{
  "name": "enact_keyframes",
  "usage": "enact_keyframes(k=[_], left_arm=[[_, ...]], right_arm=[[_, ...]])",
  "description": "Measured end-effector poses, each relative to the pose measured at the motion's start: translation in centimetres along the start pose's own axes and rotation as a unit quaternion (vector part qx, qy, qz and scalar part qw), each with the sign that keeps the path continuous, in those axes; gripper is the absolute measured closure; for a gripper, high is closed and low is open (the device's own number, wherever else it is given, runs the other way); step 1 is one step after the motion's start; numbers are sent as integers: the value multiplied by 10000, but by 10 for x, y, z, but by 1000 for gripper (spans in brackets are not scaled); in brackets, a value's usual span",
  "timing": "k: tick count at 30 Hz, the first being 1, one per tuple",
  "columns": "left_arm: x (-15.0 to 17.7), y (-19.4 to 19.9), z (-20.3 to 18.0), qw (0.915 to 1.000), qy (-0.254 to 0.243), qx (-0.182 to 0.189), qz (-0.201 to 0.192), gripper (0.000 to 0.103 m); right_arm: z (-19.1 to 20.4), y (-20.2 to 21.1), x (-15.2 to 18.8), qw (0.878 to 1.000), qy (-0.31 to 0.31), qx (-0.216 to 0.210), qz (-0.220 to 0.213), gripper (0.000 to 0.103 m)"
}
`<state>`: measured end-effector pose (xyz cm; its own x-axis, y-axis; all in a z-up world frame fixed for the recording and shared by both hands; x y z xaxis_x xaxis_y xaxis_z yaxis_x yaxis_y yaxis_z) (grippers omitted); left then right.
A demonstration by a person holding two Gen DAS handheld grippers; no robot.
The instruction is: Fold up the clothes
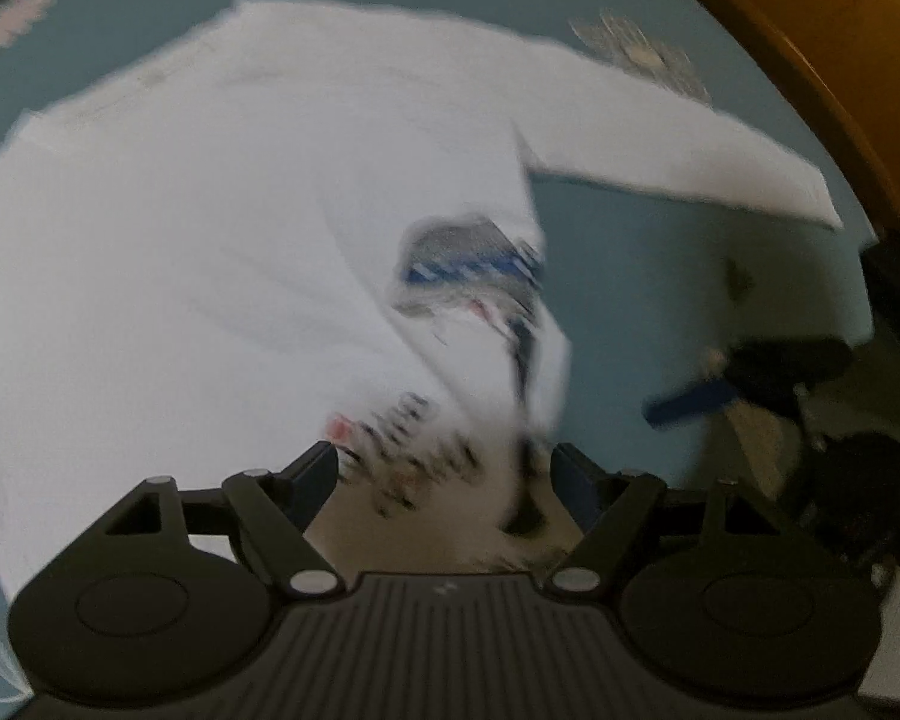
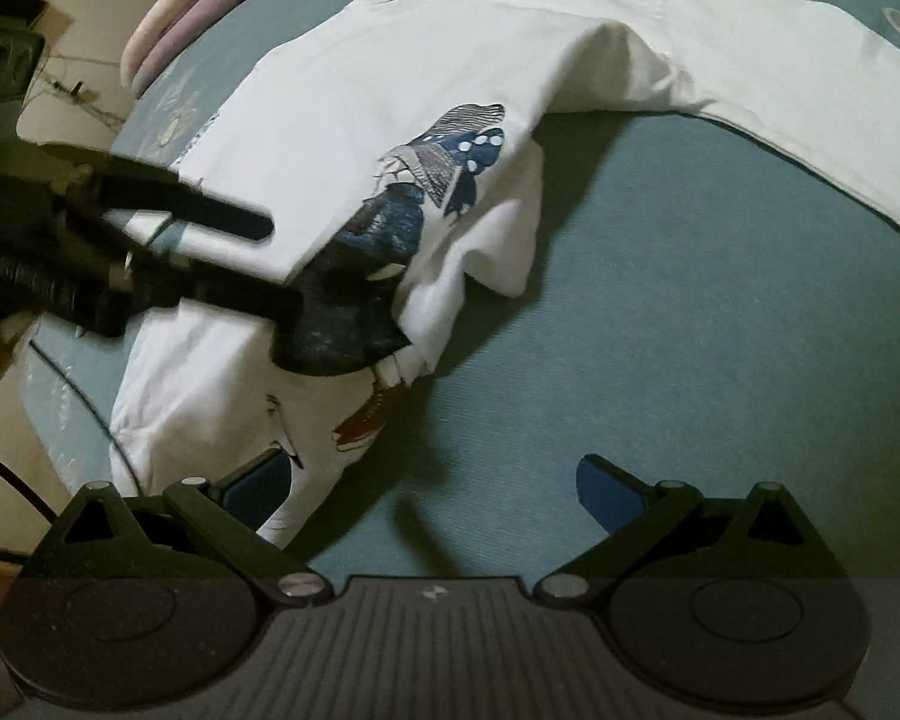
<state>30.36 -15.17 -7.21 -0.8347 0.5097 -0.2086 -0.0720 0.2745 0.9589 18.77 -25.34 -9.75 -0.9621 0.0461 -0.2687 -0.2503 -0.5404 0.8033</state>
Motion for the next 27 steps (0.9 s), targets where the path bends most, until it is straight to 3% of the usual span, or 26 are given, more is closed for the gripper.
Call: enact_keyframes(k=[6,13,22,27], left_arm=[[16,-25,-33,9991,-314,-129,264,25],[37,-43,-51,9925,-621,-981,380,25],[44,8,14,9905,93,-1371,-20,22],[49,6,65,9838,463,-1728,-72,22]], right_arm=[[12,-7,16,9979,269,584,86,0],[5,2,39,9960,186,843,221,0],[6,-2,21,9974,272,666,-87,0],[5,2,21,9979,432,472,-32,0]])
Point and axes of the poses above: each gripper's, at about its wrist camera, not at the fingertips, and y roughly against the way its jaws point, z to its left, x to its underside, the point moved 6 cm from there along -y, roughly the way its jaws point, and after that the axes turned 2 degrees about -x, right-handed, at the moved point
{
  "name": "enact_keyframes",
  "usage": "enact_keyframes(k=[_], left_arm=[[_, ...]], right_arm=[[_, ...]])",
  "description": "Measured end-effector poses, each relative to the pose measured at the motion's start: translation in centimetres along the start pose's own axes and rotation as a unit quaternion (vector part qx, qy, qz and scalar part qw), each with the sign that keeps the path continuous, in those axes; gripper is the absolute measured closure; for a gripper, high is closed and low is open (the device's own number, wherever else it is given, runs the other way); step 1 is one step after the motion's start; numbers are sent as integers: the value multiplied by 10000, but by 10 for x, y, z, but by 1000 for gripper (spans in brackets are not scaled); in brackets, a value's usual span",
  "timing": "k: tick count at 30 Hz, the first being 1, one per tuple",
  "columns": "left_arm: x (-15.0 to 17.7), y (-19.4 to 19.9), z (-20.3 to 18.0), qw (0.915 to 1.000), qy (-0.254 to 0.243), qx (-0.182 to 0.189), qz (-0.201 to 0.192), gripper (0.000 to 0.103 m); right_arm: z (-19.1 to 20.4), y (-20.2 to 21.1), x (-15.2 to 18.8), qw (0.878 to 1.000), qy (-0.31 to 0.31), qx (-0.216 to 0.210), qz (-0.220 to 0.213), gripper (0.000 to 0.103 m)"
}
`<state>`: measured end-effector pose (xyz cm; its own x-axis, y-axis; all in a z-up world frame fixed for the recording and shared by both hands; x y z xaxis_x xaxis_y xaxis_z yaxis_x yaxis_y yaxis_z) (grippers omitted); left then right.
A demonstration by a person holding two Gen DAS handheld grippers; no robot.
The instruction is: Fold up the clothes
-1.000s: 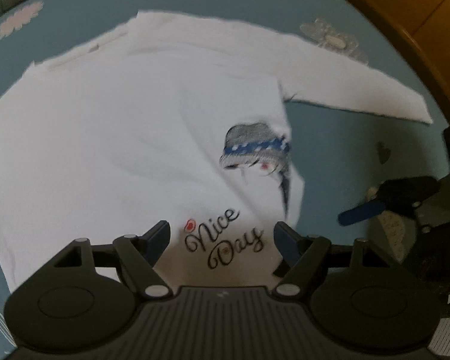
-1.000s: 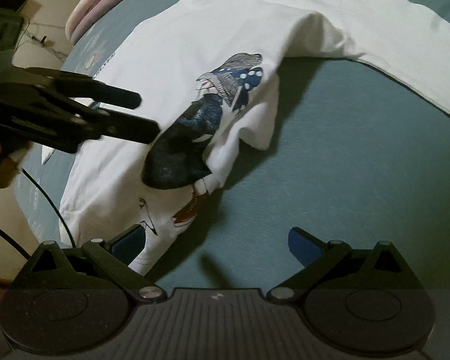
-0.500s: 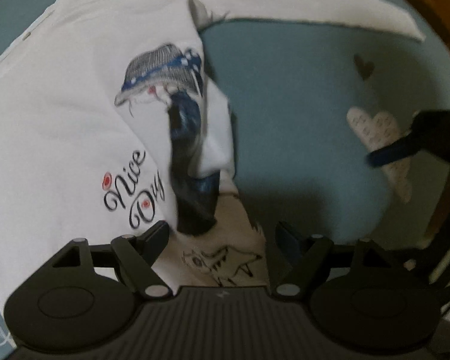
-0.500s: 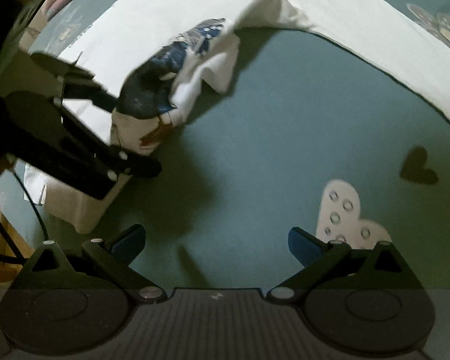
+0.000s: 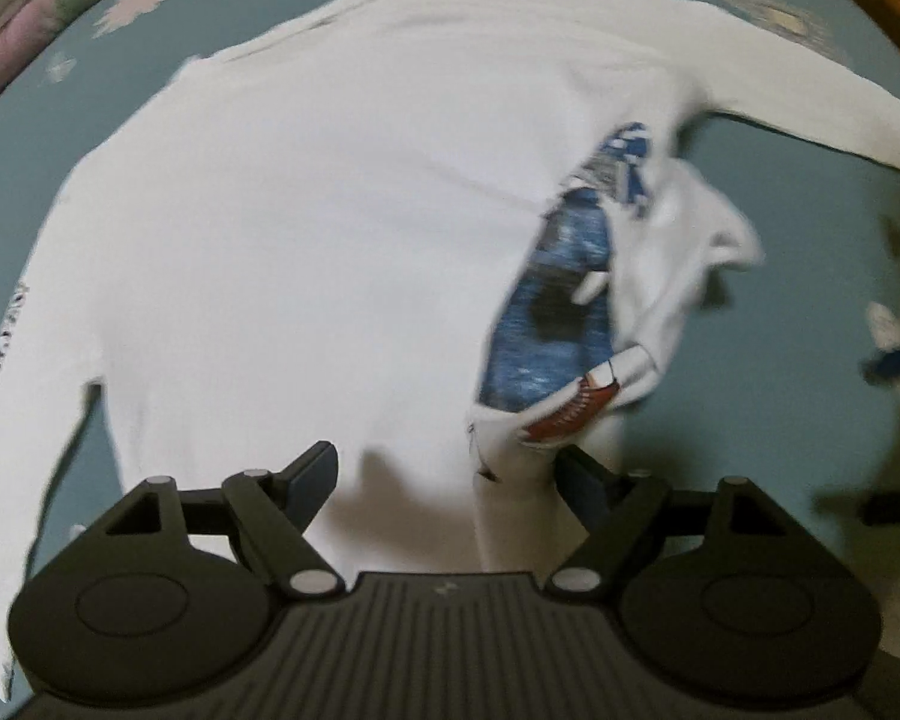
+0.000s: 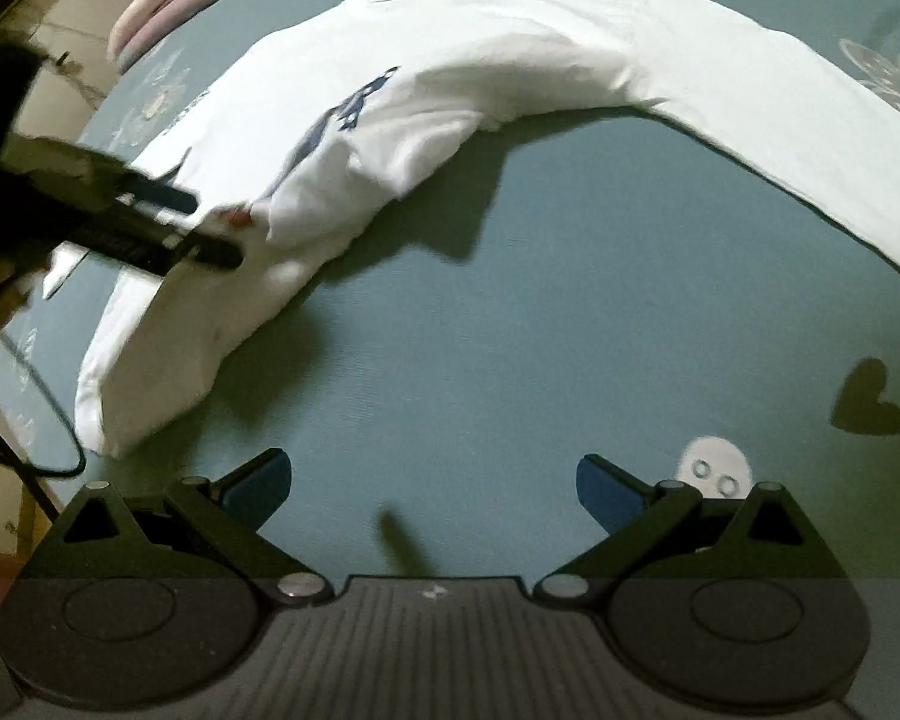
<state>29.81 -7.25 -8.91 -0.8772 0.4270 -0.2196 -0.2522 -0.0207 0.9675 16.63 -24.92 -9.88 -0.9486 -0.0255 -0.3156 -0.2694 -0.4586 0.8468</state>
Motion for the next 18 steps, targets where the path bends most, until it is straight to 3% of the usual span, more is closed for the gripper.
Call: enact_keyframes(k=[2,4,7,18], left_arm=[[-1,-16,12,9999,82,-122,77,22],[-3,-32,20,9997,177,-19,185,21],[-5,-39,27,9997,158,91,178,11],[8,-25,41,9979,414,498,-18,13]], right_arm=[[3,-4,-2,9999,106,-57,53,0],[9,-1,-2,9996,221,-143,98,0],[17,0,-8,9989,395,-260,77,0],[43,-35,-93,9895,1089,-684,-667,0]])
Point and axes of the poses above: each gripper's, at about its wrist camera, not at the fingertips, and y roughly against the way its jaws point, z to its left, x to its underside, the point moved 6 cm from there along -y, roughly the way its jaws point, and after that the axes turned 2 degrees about -x, right-handed, at the moved point
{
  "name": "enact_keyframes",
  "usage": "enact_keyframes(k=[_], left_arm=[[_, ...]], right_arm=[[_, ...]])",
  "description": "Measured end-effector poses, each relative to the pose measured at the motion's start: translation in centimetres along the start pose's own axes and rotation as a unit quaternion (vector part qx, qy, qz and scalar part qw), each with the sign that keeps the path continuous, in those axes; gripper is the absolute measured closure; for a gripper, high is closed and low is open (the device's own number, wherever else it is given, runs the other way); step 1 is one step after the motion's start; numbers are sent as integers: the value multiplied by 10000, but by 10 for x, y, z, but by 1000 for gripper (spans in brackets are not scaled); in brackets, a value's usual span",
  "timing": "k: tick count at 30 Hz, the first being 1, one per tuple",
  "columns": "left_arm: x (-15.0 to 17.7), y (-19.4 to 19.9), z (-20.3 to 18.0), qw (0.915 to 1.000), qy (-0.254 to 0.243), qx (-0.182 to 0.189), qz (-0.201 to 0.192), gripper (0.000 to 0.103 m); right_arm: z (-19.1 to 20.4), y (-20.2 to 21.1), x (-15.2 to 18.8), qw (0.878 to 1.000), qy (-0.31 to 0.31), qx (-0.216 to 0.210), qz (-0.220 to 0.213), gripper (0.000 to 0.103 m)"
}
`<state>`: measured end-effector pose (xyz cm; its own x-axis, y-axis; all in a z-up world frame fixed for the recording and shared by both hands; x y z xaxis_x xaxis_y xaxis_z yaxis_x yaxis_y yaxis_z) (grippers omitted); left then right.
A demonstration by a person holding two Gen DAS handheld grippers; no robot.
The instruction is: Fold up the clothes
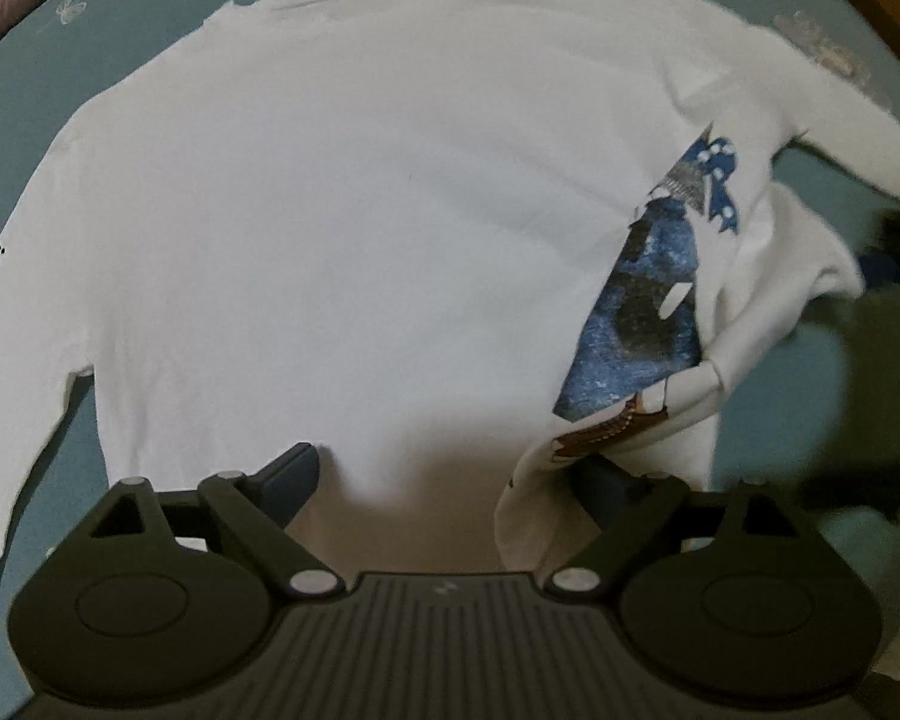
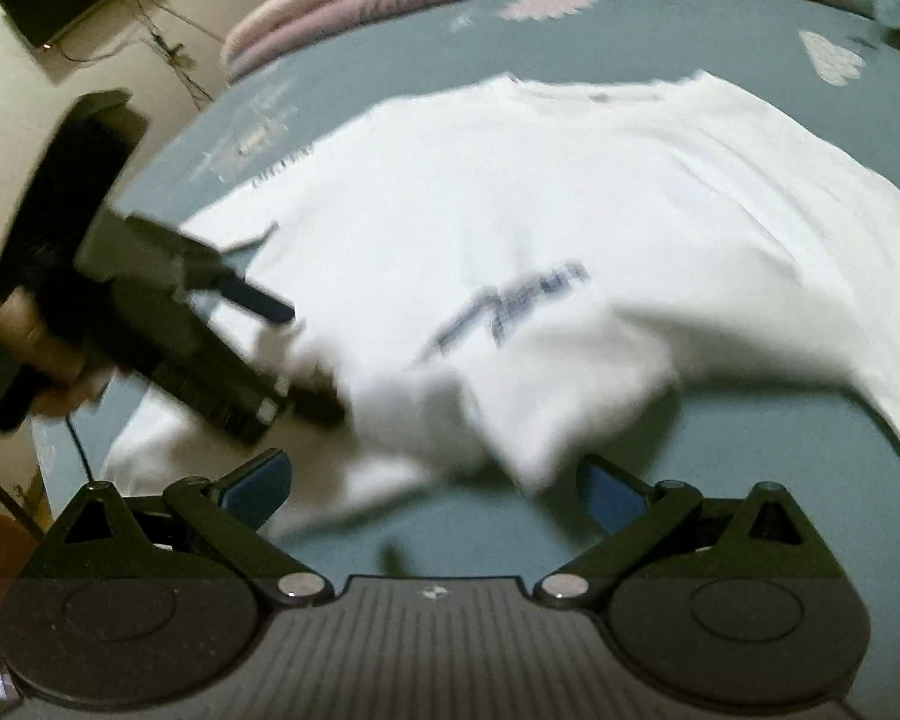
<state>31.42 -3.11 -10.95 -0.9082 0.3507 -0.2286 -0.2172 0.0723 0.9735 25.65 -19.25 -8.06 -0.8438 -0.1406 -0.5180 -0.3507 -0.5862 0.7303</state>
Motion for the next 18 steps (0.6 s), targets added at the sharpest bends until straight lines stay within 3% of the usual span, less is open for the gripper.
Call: enact_keyframes(k=[4,8,9,12,15,18], left_arm=[[6,8,12,9998,154,89,-95,13],[11,8,17,9992,365,83,-148,13],[12,7,17,9989,439,98,-165,13],[15,5,21,9982,559,148,-150,13],[17,2,20,9986,502,88,-154,11],[17,0,22,9985,512,36,-174,11]], right_arm=[[2,-22,-9,9995,-75,-280,92,0],[19,-13,-9,9978,59,-598,266,0],[26,-6,-9,9954,18,-919,279,0],[38,3,-7,9902,-14,-1346,366,0],[31,-3,0,9949,83,-867,503,0],[13,-11,6,9941,-493,-818,514,0]])
Point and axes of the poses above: each gripper's, at about its wrist camera, not at the fingertips, and y roughly against the way its jaws point, z to its left, x to its underside, the point moved 6 cm from there along -y, roughly the way its jaws point, and after that the axes turned 2 degrees about -x, right-handed, at the moved point
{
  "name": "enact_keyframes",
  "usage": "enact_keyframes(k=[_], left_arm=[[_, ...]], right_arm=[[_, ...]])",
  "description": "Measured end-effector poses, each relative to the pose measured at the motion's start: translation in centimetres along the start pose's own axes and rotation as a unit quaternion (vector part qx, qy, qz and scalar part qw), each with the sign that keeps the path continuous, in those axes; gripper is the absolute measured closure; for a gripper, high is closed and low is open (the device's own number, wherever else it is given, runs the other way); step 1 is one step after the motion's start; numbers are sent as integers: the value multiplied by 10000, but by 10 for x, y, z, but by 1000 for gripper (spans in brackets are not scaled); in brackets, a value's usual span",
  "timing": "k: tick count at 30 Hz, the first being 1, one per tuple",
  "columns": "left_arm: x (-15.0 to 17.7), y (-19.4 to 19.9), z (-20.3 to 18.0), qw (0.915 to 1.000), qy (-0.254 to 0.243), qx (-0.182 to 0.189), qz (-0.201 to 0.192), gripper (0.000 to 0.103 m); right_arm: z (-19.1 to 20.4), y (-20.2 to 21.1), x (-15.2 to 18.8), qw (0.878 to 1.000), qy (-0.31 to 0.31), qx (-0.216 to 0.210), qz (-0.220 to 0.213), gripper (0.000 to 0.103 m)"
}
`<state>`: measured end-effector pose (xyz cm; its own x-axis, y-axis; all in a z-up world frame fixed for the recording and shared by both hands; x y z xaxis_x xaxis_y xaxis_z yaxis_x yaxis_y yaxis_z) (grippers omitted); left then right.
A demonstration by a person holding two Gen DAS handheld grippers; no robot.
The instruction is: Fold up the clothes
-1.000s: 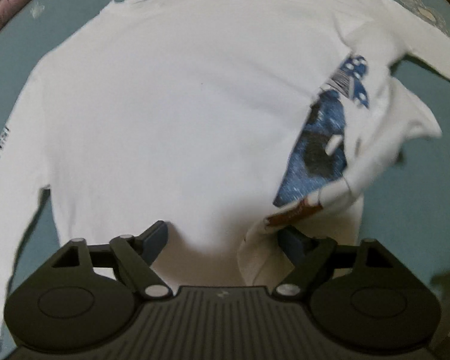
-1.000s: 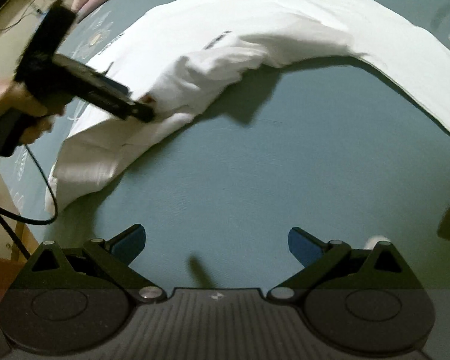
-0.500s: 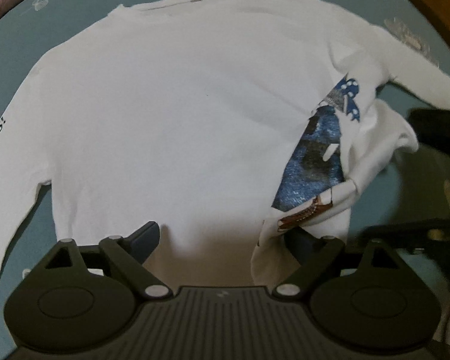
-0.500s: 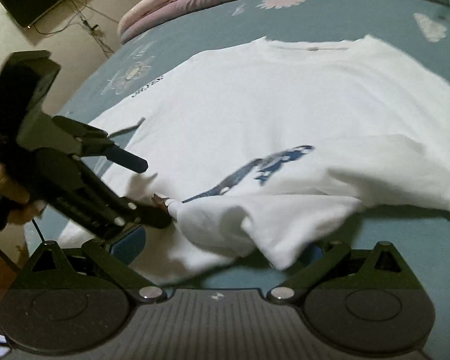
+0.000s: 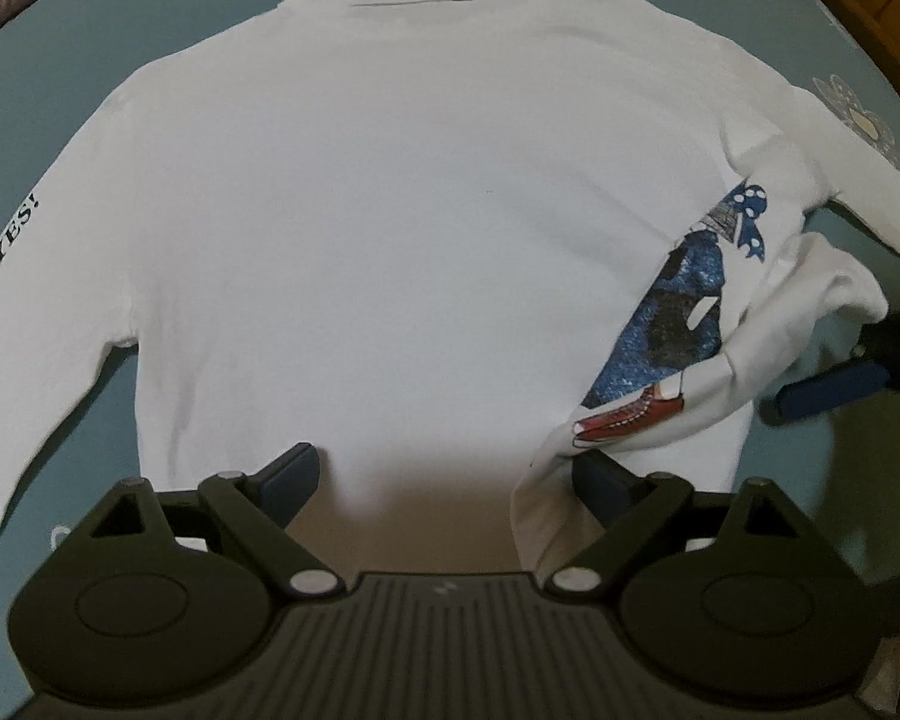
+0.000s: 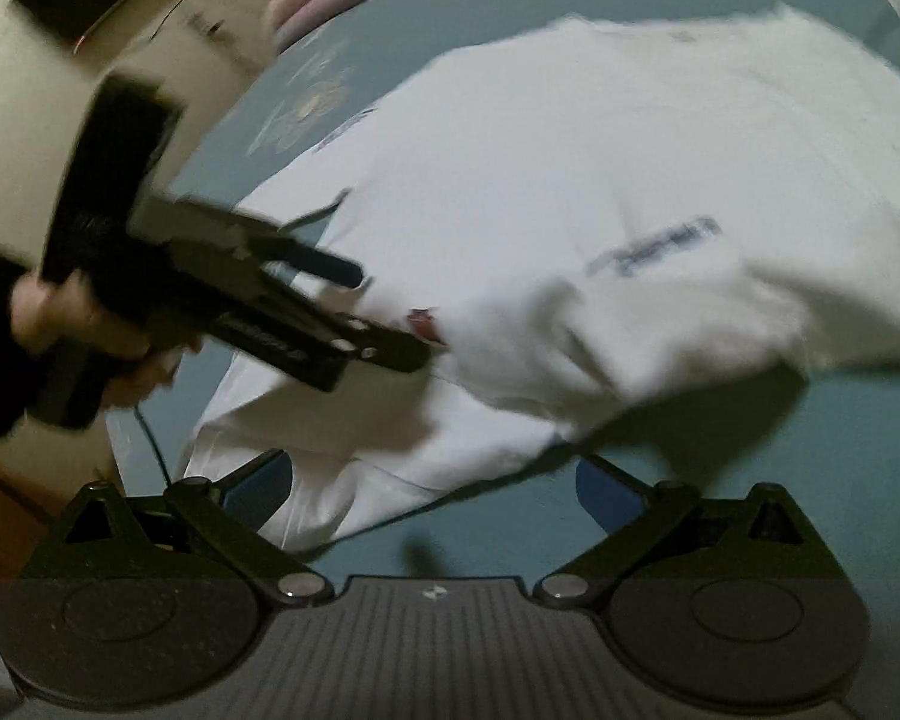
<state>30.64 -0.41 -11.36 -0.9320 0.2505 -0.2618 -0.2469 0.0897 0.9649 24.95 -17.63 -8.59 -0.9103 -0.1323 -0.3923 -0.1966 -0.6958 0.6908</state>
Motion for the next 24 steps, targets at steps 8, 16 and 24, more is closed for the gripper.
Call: enact_keyframes(k=[8,16,24], left_arm=[[-3,0,4,9999,-101,-91,-75,11],[12,14,17,9993,155,-247,-218,13],[3,15,6,9993,180,-269,-165,13]], right_arm=[[8,-10,-2,9962,-647,-491,-323,0],[29,7,3,9958,-572,-511,-502,0],[-3,5,15,9886,-1274,-485,-636,25]])
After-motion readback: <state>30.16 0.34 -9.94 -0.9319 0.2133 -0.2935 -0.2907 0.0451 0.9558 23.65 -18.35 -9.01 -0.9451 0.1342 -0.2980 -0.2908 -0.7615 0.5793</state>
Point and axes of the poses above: each gripper's, at about its wrist camera, not at the fingertips, and y roughly against the way its jaws point, z to its left, x to its underside, the point moved 6 cm from there along -y, roughly the way its jaws point, and after that the axes turned 2 degrees about -x, right-handed, at the moved point
